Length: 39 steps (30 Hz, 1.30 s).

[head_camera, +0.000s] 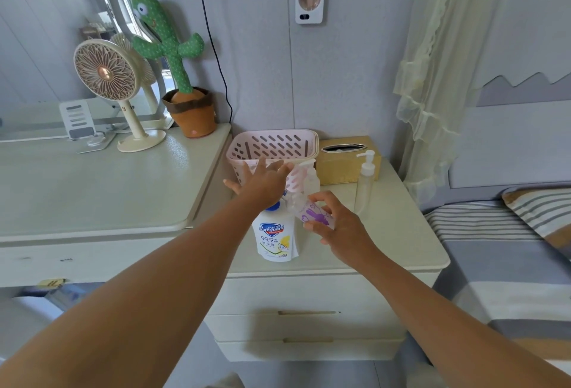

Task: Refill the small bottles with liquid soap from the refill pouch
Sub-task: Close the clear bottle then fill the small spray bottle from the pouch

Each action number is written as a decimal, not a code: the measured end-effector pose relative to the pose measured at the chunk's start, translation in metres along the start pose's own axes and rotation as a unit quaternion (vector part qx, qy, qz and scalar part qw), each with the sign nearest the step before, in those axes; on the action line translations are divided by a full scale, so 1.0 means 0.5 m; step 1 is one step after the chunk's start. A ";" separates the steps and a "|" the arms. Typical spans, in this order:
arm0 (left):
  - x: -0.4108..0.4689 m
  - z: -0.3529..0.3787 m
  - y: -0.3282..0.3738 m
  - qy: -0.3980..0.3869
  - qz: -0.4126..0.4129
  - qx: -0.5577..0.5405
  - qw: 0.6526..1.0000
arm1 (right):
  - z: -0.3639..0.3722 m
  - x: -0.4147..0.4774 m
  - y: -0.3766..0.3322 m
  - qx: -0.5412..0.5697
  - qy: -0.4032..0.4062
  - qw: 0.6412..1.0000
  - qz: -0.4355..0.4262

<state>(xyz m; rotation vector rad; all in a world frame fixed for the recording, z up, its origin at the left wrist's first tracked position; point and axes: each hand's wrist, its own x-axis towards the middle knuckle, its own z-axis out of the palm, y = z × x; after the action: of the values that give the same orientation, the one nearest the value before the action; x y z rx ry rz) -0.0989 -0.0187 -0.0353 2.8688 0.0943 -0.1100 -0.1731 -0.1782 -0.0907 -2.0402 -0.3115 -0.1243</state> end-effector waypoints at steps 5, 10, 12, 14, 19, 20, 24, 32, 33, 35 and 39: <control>0.008 -0.012 -0.001 0.020 0.024 0.008 0.999 | -0.008 0.003 -0.011 0.010 0.002 1.000 -0.005; 0.010 -0.002 0.001 0.015 -0.004 -0.030 0.999 | -0.004 0.001 -0.004 0.006 0.002 1.000 -0.003; 0.006 0.005 0.000 0.001 -0.012 -0.020 1.000 | 0.001 0.000 0.000 0.003 0.002 1.000 0.003; 0.006 0.008 0.002 -0.004 -0.011 -0.010 1.000 | 0.002 -0.001 0.001 0.001 0.007 1.000 0.001; 0.020 -0.003 0.004 -0.007 -0.007 -0.022 1.000 | -0.005 -0.002 -0.007 0.009 0.004 1.000 0.000; 0.024 -0.004 0.002 -0.010 0.000 -0.021 1.000 | -0.007 -0.002 -0.008 0.009 0.004 1.000 -0.002; 0.021 -0.003 0.002 -0.006 0.010 -0.019 1.000 | -0.007 -0.002 -0.007 0.010 0.004 1.000 -0.005; 0.004 0.001 0.008 -0.014 -0.002 0.000 1.000 | -0.002 0.000 0.003 0.002 0.005 1.000 0.000; 0.004 0.000 0.009 -0.014 0.000 0.003 1.000 | -0.003 0.000 0.002 0.002 0.004 1.000 0.000; 0.010 -0.006 0.009 -0.009 -0.001 -0.016 1.000 | -0.006 0.001 -0.002 0.003 0.004 1.000 -0.004; 0.017 -0.012 0.010 -0.010 0.001 -0.032 0.999 | -0.012 0.003 -0.005 0.003 0.005 1.000 -0.008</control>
<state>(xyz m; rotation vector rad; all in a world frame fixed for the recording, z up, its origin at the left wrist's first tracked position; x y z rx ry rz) -0.0899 -0.0214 -0.0288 2.8040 0.0889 -0.1342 -0.1722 -0.1820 -0.0854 -2.0318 -0.3232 -0.1431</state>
